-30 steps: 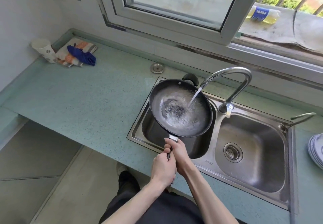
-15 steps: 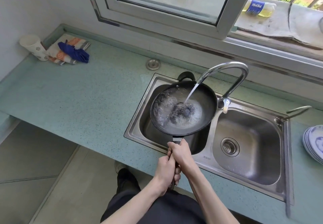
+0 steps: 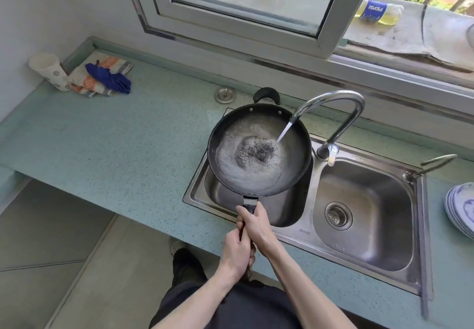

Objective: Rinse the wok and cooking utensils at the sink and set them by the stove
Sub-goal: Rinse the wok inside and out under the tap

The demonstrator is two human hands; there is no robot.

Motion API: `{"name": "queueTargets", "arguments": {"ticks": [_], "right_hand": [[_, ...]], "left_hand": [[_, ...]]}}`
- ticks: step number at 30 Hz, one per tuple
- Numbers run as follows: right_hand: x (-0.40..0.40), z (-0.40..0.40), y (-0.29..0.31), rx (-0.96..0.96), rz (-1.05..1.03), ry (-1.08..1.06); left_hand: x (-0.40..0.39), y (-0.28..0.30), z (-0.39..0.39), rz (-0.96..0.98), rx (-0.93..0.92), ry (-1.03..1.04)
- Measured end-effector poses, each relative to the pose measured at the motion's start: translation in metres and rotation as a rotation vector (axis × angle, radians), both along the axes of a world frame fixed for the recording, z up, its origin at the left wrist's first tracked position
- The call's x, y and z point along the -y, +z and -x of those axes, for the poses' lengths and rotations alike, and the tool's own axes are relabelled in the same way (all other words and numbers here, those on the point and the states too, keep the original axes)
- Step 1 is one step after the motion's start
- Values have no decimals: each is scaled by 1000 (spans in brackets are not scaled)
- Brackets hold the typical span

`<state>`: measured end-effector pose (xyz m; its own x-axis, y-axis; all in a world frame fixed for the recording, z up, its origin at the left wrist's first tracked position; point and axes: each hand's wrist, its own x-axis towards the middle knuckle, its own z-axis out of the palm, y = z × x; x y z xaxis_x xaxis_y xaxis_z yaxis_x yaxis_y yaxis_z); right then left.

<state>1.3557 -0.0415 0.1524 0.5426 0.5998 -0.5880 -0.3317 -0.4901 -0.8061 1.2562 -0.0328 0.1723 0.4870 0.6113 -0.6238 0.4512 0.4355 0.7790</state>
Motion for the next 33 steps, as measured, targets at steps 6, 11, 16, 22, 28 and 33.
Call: {"name": "queueTargets", "arguments": {"ticks": [6,11,16,22,28,33], "right_hand": [[-4,-1,11,-22,-103,48],[-10,0,10,-110,-110,38],[-22,7,6,-192,-90,9],[-34,10,1,-306,-35,-16],[-41,12,-6,-417,-4,-118],[-45,21,-8,-513,-57,-185]], "left_hand": [[-6,3,3,-122,-29,-13],[-14,-1,9,-217,-50,-48],[-18,-9,18,-308,-120,-50],[-25,2,27,-539,-244,-139],[-27,7,27,-591,-327,-245],[-28,7,31,-648,-360,-251]]}}
